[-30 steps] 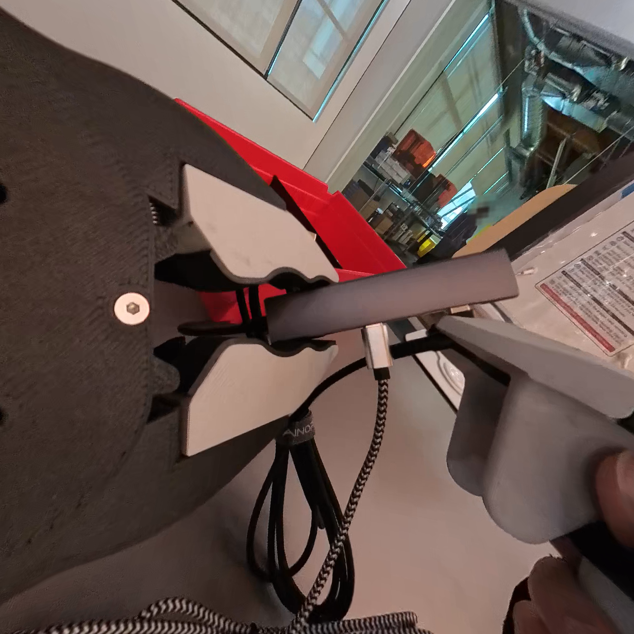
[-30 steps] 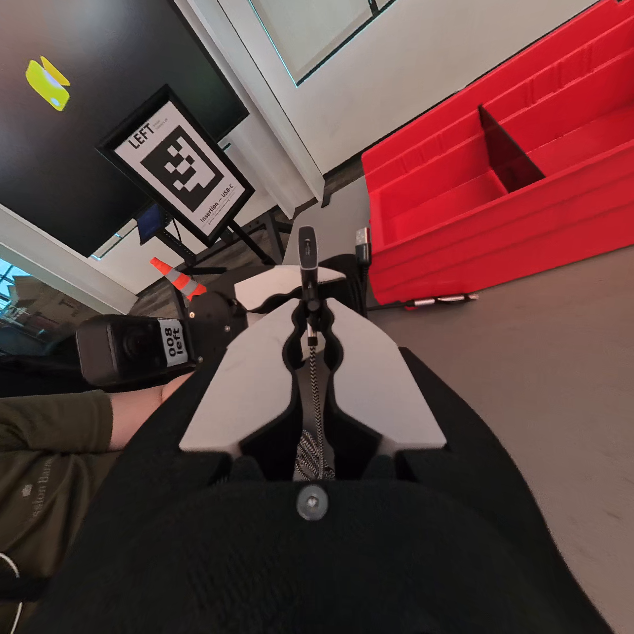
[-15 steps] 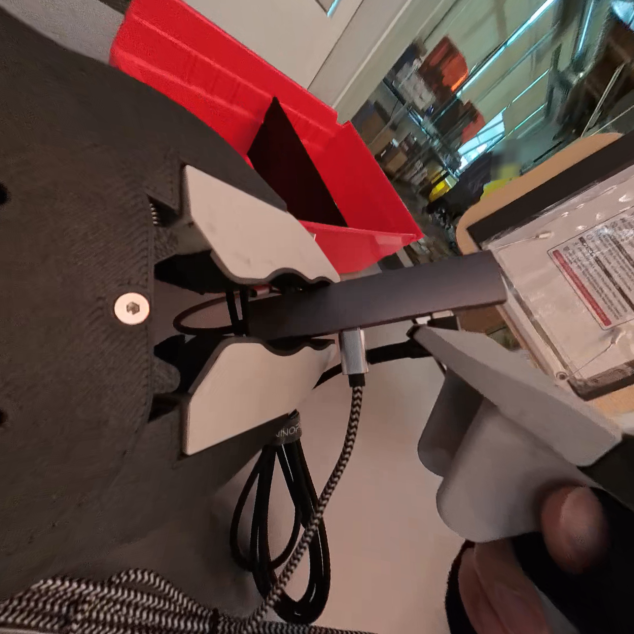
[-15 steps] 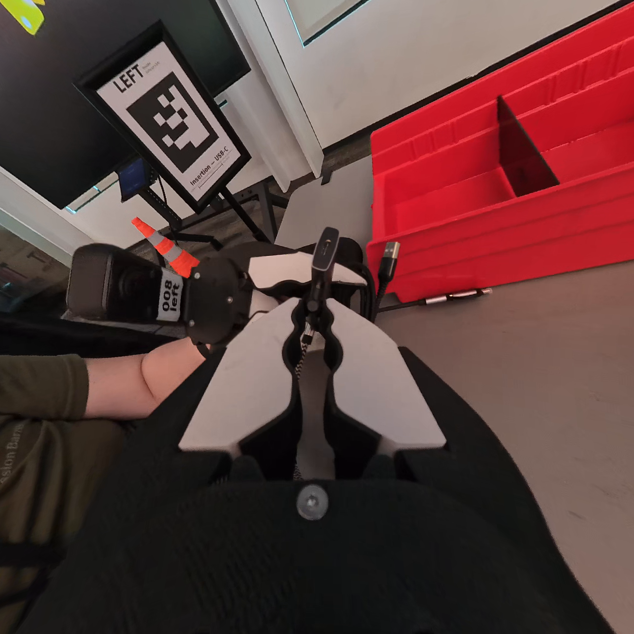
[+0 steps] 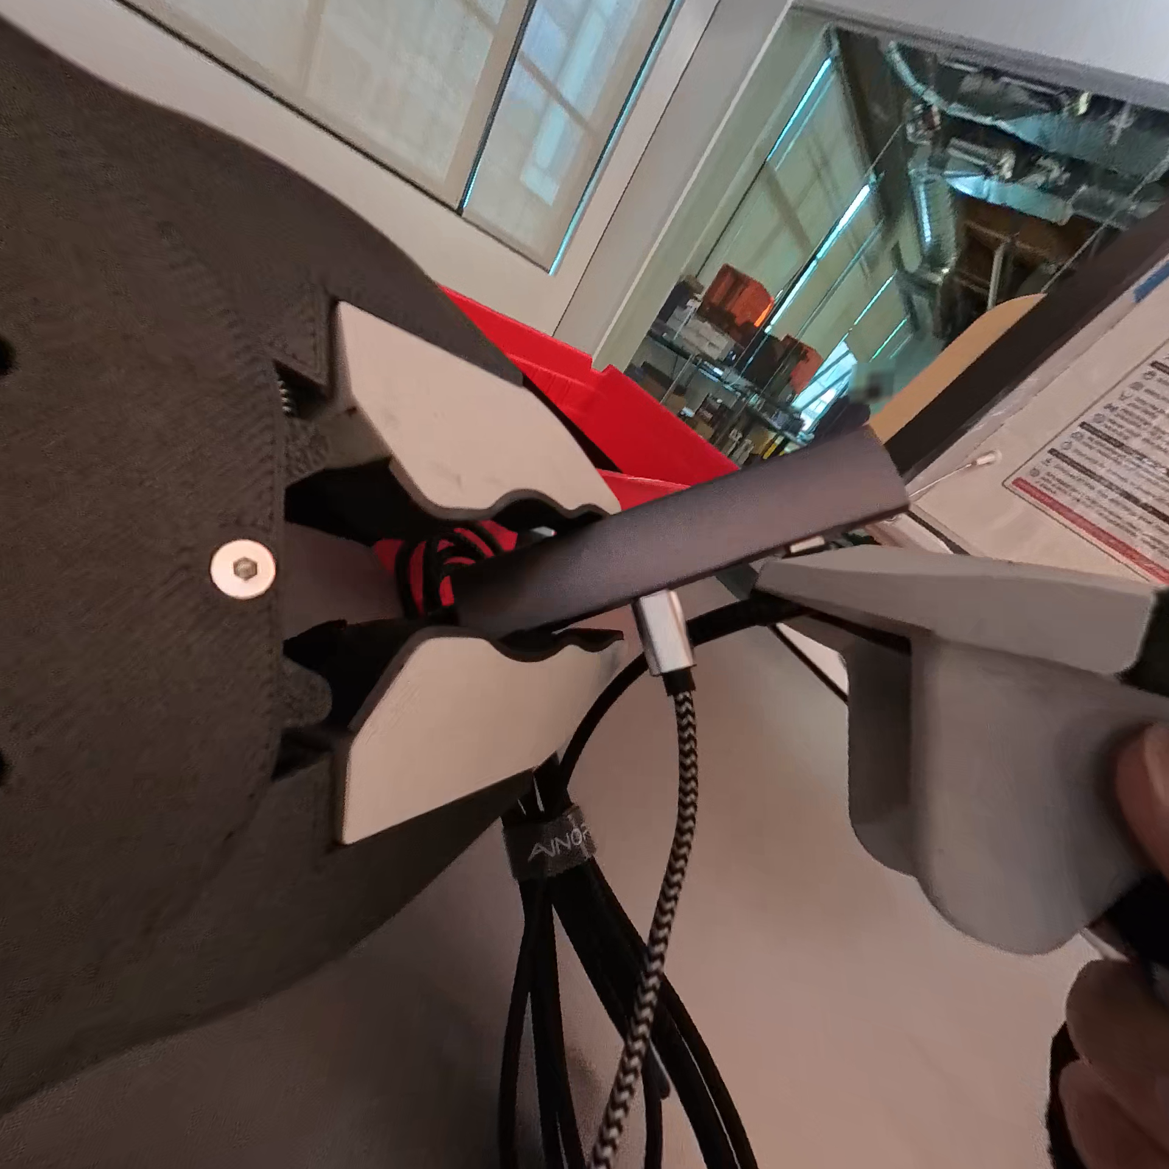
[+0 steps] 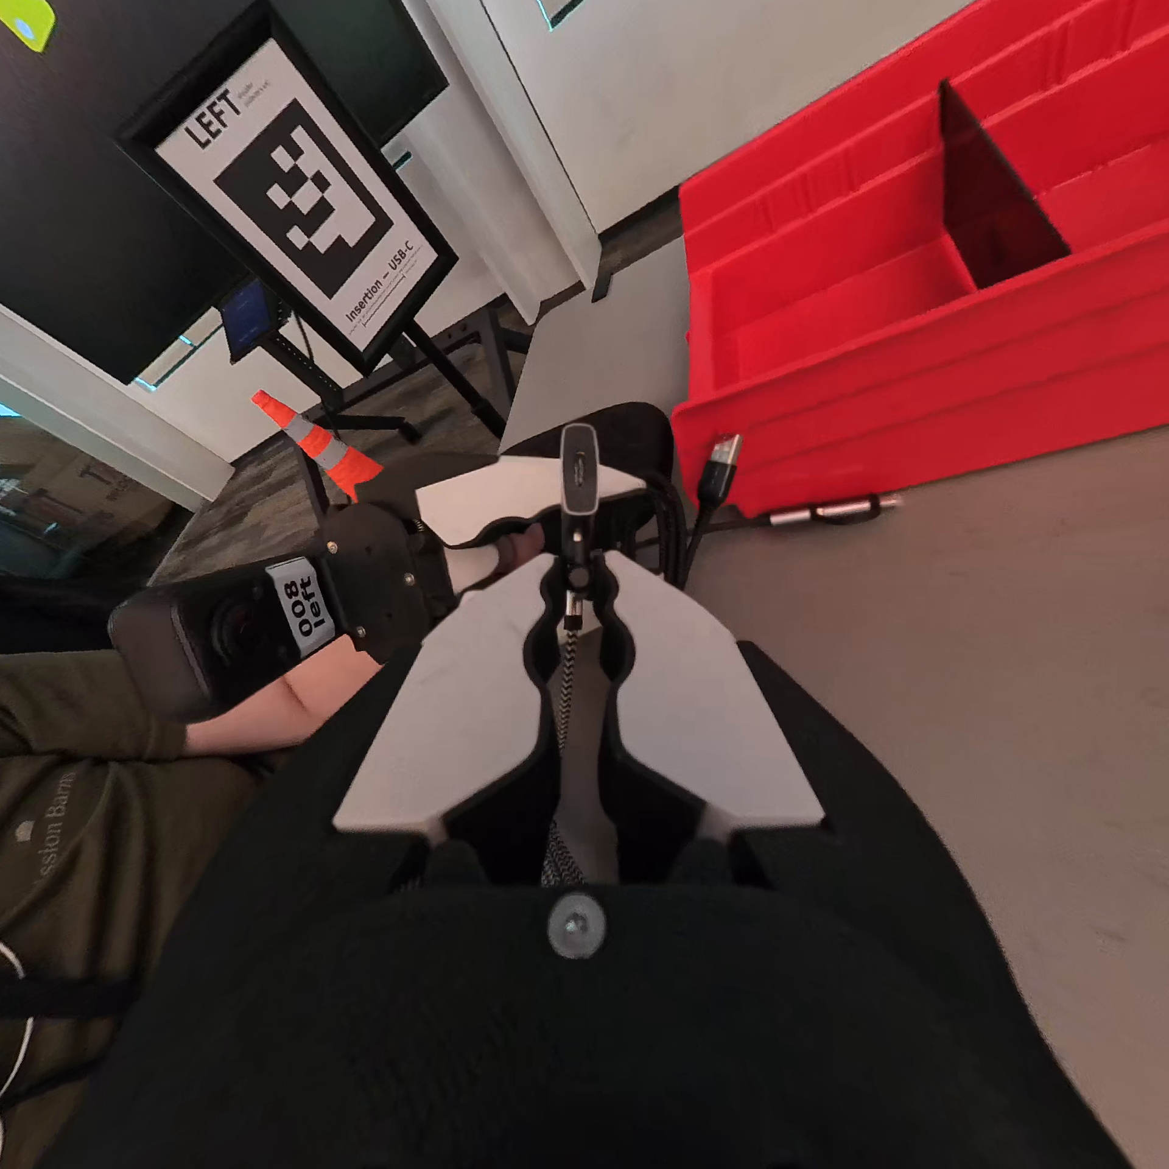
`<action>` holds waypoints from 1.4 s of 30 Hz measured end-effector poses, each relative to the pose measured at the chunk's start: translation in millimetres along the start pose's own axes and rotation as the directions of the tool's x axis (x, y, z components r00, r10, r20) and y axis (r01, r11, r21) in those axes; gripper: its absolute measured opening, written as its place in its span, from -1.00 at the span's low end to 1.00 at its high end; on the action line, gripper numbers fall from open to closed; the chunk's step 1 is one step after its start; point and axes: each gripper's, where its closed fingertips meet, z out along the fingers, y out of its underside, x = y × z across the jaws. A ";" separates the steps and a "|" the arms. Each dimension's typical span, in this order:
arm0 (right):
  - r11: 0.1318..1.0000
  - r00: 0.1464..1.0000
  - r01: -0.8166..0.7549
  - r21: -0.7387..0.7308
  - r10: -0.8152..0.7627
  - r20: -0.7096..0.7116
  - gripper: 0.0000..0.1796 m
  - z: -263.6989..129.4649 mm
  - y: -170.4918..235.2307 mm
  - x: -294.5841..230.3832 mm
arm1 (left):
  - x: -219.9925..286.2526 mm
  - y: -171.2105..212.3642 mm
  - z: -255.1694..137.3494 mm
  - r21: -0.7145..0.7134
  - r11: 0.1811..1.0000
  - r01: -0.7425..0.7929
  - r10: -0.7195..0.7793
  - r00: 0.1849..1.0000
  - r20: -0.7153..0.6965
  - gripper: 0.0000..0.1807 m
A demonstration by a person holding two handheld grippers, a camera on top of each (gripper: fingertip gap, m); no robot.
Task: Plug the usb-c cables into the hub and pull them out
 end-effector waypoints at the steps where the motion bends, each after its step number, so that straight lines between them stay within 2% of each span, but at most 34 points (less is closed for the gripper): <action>1: 1.000 1.000 -0.008 -0.008 0.008 0.003 -0.92 -0.7 1.2 1.1 | 0.8 -0.4 0.0 0.001 1.000 -0.015 0.015 1.000 -0.006 -0.69; 7: 1.000 1.000 0.015 -0.022 -0.015 -0.001 -0.92 -1.3 2.9 3.4 | 3.4 1.5 1.5 -0.004 0.999 -0.051 0.051 0.998 -0.046 -0.67; 9: 0.999 0.999 0.042 0.024 -0.042 -0.009 -0.92 1.0 -1.9 3.9 | 1.3 4.1 4.5 -0.022 0.996 0.082 -0.083 0.995 -0.048 -0.68; 11: 0.986 0.998 0.061 0.153 -0.060 -0.013 -0.92 3.8 -15.6 1.4 | -3.3 2.4 7.5 -0.025 0.939 0.342 -0.343 0.938 -0.051 -0.72; 12: 0.979 0.998 0.057 0.198 -0.055 -0.017 -0.92 4.5 -19.4 0.9 | -5.4 1.8 8.2 -0.029 0.907 0.420 -0.421 0.906 -0.055 -0.74; 20: 0.948 0.999 0.006 0.317 0.006 -0.037 -0.91 5.7 -26.1 7.0 | -7.6 7.4 12.0 -0.070 0.815 0.575 -0.576 0.817 0.000 -0.76; 23: 0.940 0.997 0.034 0.338 -0.007 -0.082 -0.88 5.6 -26.9 8.8 | -11.8 11.2 11.7 -0.068 0.807 0.587 -0.586 0.810 0.028 -0.77; 30: 0.917 0.997 0.022 0.397 0.011 -0.081 -0.92 4.9 -29.3 7.0 | -14.4 5.5 10.7 -0.044 0.861 0.506 -0.503 0.861 0.072 -0.76; 42: 0.899 0.998 -0.040 0.437 0.056 -0.024 -0.92 2.9 -31.2 8.7 | -13.6 9.8 10.0 -0.062 0.836 0.545 -0.539 0.837 0.089 -0.77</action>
